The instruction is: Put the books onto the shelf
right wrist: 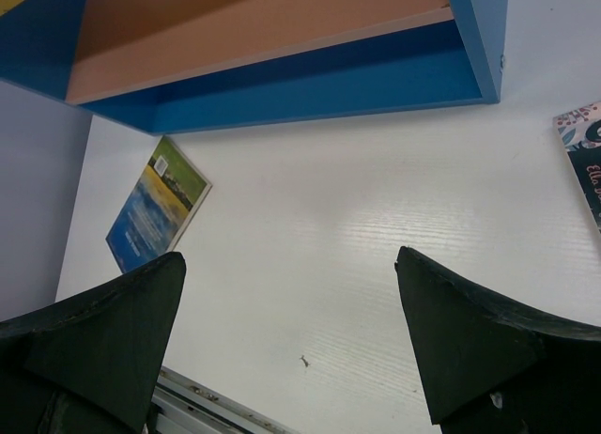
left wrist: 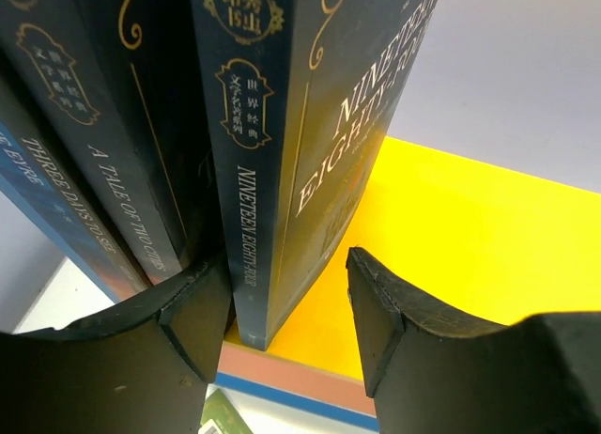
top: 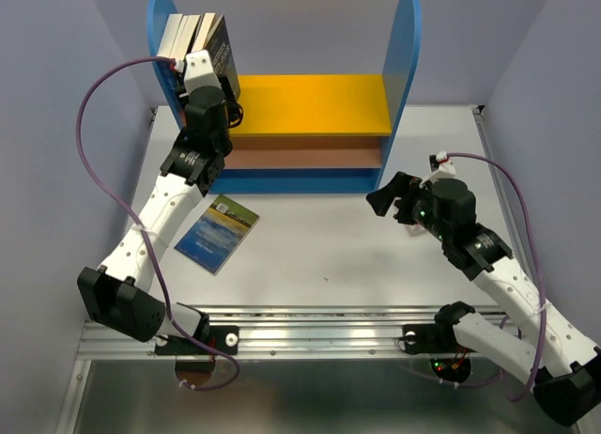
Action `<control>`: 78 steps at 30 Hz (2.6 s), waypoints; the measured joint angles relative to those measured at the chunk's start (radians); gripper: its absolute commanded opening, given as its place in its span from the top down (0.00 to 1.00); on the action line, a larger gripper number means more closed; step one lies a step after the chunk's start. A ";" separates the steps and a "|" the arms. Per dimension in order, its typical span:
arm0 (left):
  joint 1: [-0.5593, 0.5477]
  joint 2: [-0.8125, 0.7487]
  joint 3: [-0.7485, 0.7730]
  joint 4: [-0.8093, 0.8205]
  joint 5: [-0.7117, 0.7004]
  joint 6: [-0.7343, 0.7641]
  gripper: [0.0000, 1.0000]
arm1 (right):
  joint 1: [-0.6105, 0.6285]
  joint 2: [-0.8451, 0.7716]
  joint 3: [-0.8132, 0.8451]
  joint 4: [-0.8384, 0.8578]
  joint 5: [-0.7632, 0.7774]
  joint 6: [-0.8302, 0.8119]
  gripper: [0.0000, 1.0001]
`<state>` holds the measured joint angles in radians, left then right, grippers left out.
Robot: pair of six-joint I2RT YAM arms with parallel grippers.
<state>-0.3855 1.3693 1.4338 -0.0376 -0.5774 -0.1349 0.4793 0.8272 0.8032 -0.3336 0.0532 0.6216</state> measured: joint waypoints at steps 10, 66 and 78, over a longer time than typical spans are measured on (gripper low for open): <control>-0.005 -0.030 0.028 -0.096 0.026 -0.069 0.30 | 0.000 0.015 0.000 0.000 -0.003 0.000 0.00; -0.320 -0.585 -1.126 0.176 0.463 -0.718 0.65 | -0.650 0.412 -0.056 -0.055 0.224 0.002 0.00; -0.327 -0.512 -1.115 0.227 0.451 -0.719 0.48 | -0.799 1.031 0.512 0.043 0.117 -0.158 0.00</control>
<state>-0.7124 0.8574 0.3187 0.1898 -0.1265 -0.8539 -0.3195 1.8580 1.3151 -0.2909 0.1703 0.4641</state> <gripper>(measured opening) 0.496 0.998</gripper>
